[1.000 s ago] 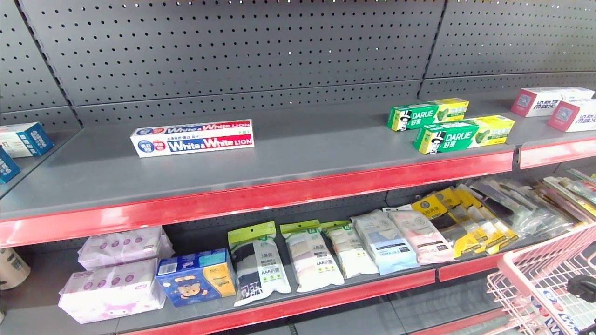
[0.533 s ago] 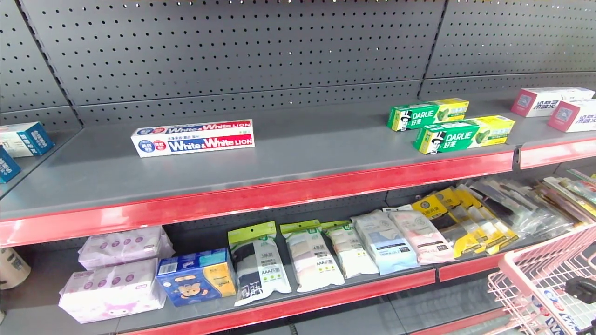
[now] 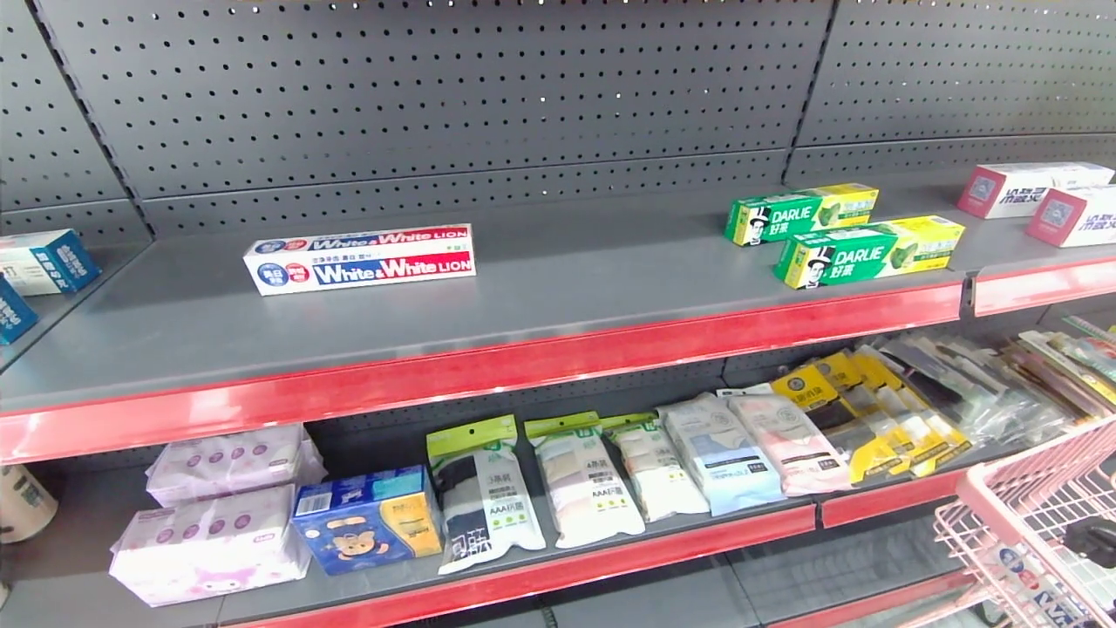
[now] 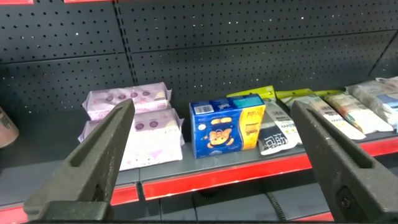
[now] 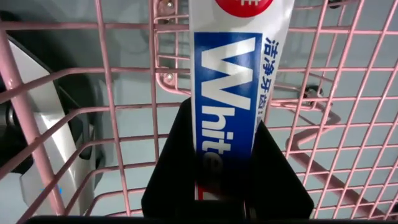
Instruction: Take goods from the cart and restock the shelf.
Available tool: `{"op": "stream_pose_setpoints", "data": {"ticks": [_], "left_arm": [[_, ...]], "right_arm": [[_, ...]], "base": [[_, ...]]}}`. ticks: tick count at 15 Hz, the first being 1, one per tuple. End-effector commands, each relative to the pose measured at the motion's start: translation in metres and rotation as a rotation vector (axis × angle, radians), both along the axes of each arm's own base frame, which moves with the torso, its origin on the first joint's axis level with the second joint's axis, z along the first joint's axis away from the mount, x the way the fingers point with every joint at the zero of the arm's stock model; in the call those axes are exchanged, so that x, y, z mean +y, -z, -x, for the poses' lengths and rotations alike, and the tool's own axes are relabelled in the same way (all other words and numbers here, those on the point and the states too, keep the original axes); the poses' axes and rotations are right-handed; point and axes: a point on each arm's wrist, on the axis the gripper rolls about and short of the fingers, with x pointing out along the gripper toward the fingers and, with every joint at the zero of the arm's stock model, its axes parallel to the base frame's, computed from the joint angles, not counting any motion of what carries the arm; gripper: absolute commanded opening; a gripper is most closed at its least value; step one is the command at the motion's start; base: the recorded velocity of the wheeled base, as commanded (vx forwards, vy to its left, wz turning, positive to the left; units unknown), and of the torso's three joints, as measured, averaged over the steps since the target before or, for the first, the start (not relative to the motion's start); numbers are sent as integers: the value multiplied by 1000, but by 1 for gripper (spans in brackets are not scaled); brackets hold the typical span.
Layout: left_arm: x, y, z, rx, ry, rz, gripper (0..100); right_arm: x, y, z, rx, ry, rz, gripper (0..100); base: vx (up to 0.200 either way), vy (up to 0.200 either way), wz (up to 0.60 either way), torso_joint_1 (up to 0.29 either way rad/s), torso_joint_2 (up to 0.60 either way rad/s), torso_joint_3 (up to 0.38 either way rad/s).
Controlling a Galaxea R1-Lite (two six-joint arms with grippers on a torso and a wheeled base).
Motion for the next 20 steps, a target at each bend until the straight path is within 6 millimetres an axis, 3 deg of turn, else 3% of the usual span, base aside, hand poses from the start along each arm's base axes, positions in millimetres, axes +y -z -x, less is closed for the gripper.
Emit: {"op": "stream_pose_setpoints", "data": {"ticks": [1, 11, 15, 20], "left_arm": [[0, 0, 0, 1, 0, 1, 100], [0, 0, 0, 1, 0, 1, 100], [0, 0, 0, 1, 0, 1, 100], [0, 0, 0, 1, 0, 1, 100]], "right_arm": [[-2, -8, -1, -27, 3, 31, 0], [-3, -36, 2, -101, 20, 115, 0], [-8, -59, -2, -188, 141, 144, 0], [4, -90, 7, -287, 261, 168, 0]], "base": [[0, 0, 0, 0, 0, 0], [0, 0, 0, 0, 0, 0], [0, 0, 0, 0, 0, 0], [0, 0, 0, 0, 0, 0]]}}
